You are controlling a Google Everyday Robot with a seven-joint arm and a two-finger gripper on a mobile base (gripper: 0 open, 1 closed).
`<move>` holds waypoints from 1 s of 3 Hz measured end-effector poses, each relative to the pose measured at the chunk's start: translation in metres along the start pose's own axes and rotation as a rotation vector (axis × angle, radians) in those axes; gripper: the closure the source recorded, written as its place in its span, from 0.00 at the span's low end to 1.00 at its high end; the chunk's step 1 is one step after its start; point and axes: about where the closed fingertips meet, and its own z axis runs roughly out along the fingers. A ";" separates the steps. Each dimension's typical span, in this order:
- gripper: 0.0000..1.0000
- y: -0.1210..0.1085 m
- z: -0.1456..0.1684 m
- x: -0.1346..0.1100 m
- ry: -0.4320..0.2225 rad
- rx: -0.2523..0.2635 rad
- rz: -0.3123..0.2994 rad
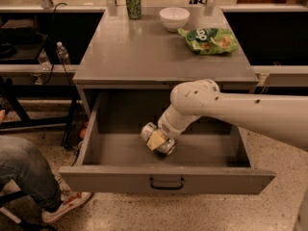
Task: Place 7up can into top drawer
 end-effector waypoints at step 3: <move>0.36 -0.001 0.023 -0.015 -0.077 -0.057 0.009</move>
Offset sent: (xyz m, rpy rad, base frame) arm 0.0192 0.0190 -0.0178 0.1162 -0.0089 0.0027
